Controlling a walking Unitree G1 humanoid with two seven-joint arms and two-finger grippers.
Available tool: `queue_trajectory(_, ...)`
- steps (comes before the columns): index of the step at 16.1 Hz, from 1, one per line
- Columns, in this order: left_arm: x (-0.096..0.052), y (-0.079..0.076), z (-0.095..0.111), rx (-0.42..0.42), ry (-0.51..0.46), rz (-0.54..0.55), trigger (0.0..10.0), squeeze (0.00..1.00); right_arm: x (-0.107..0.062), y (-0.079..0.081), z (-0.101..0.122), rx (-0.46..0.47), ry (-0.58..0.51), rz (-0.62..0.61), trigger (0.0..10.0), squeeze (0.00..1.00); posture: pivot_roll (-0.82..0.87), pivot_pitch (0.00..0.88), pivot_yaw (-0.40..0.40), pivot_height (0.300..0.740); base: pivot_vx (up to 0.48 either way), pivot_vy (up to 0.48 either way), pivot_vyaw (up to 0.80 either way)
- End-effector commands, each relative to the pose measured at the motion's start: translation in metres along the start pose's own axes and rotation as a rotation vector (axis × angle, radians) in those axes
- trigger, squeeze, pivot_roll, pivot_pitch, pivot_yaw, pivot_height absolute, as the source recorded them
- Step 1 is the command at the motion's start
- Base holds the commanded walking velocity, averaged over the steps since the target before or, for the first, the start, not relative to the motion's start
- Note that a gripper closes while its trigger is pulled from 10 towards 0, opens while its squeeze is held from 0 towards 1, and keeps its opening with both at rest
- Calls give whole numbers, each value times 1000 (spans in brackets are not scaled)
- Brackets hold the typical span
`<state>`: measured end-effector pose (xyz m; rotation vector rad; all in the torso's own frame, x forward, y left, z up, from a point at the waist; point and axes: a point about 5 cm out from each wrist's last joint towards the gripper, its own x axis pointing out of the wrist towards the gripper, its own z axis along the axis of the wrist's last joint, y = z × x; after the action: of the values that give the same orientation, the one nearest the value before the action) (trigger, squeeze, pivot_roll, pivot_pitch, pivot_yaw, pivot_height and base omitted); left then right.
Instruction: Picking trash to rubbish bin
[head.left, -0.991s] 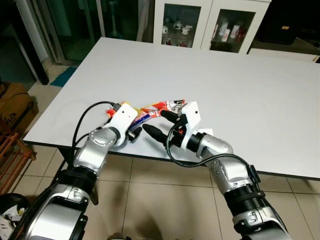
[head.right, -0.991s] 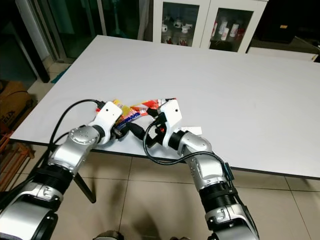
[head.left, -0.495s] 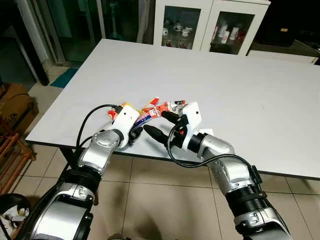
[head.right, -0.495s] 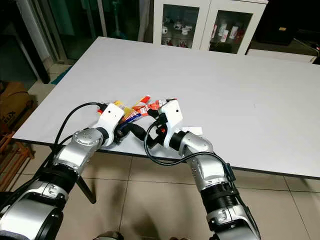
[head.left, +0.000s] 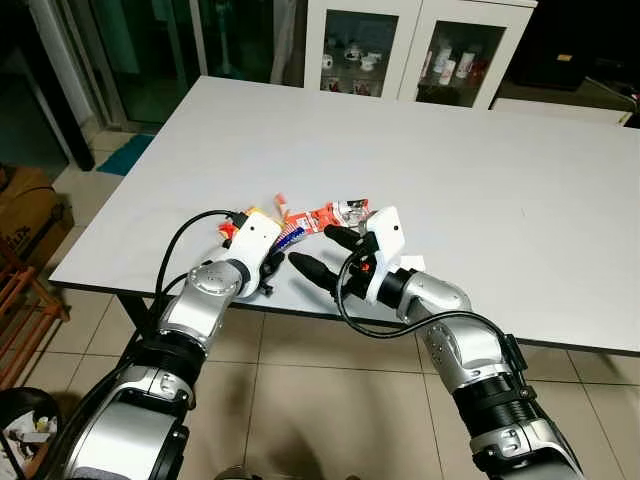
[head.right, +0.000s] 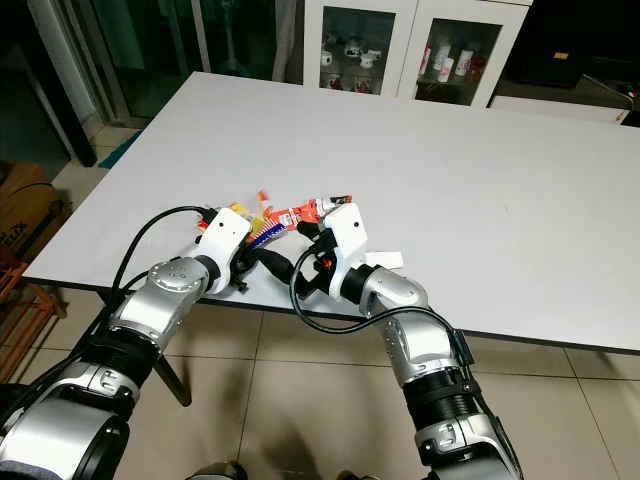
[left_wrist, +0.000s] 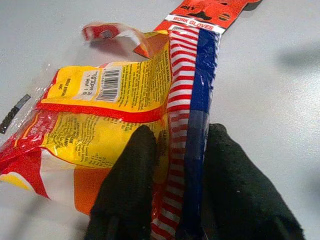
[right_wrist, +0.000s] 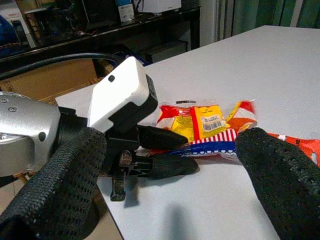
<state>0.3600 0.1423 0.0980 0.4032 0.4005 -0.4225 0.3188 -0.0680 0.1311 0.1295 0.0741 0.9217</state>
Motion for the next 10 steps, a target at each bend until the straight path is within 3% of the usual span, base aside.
queue_trajectory(1,0,-5,-20,0,91,2,0,0,0,1,3,-9,-2,12,10000,0,15,51,-73,740,0,0,0)
queue_trajectory(5,0,1,-11,2,45,73,0,0,0,1,3,-7,0,14,10000,0,15,49,-74,740,0,0,0)
queue_trajectory(10,-6,26,23,25,-101,269,0,0,0,1,2,-6,4,10,10000,0,14,49,-74,740,0,0,0)
